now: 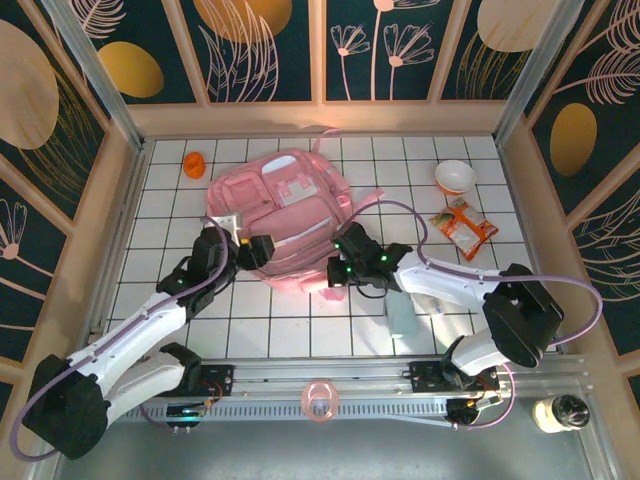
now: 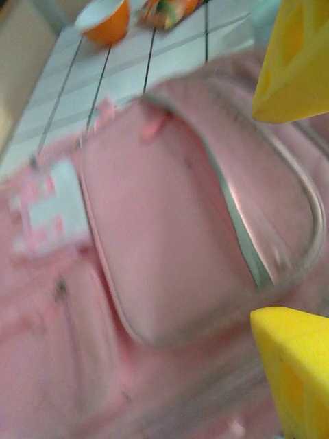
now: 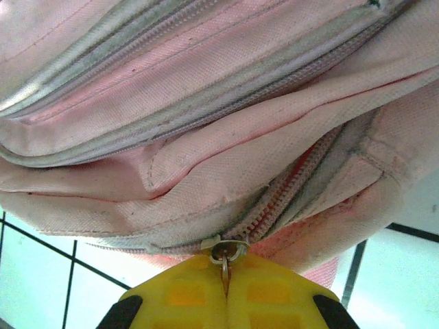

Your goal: Pack the student bag

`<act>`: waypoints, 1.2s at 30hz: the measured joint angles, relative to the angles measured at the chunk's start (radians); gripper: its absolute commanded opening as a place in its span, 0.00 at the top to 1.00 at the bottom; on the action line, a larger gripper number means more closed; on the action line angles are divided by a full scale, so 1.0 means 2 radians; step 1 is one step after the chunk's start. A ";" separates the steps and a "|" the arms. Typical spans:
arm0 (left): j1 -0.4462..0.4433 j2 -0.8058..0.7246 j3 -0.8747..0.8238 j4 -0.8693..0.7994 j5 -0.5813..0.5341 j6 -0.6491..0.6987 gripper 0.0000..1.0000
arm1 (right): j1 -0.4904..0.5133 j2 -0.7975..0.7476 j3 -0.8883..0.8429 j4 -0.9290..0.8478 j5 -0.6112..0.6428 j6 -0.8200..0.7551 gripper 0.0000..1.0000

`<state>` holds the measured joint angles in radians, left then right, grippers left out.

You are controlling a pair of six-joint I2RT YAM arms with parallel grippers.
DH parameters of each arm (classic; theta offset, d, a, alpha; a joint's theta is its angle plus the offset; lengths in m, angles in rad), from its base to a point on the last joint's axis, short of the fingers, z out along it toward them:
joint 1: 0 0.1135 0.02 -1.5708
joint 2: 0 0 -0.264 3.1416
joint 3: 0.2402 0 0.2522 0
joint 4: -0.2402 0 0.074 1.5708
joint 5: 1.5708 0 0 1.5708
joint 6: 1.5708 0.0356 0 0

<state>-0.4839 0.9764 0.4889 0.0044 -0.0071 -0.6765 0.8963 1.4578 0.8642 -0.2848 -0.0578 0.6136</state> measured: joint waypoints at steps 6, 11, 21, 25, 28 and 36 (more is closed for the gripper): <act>0.023 0.048 -0.088 0.063 0.027 -0.117 0.31 | 0.034 0.008 0.000 0.013 -0.010 0.020 1.00; 0.023 0.115 -0.073 0.120 0.032 -0.145 0.30 | 0.064 0.032 0.007 0.033 -0.026 0.030 1.00; 0.031 0.228 0.062 0.126 0.017 -0.145 0.26 | 0.075 0.101 0.062 0.077 -0.041 0.034 1.00; 0.032 0.199 0.080 0.097 0.011 -0.154 0.26 | 0.069 0.119 0.083 0.087 -0.045 0.033 1.00; 0.032 0.130 0.055 0.075 0.014 -0.184 0.27 | 0.065 0.126 0.087 0.089 -0.051 0.033 1.00; 0.030 0.001 -0.039 0.047 0.049 -0.275 0.32 | 0.059 0.132 0.088 0.092 -0.064 0.029 1.00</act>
<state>-0.4236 0.9779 0.4114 0.0990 0.0917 -1.2274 1.0149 1.7218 1.0409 -0.1009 -0.1848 0.6716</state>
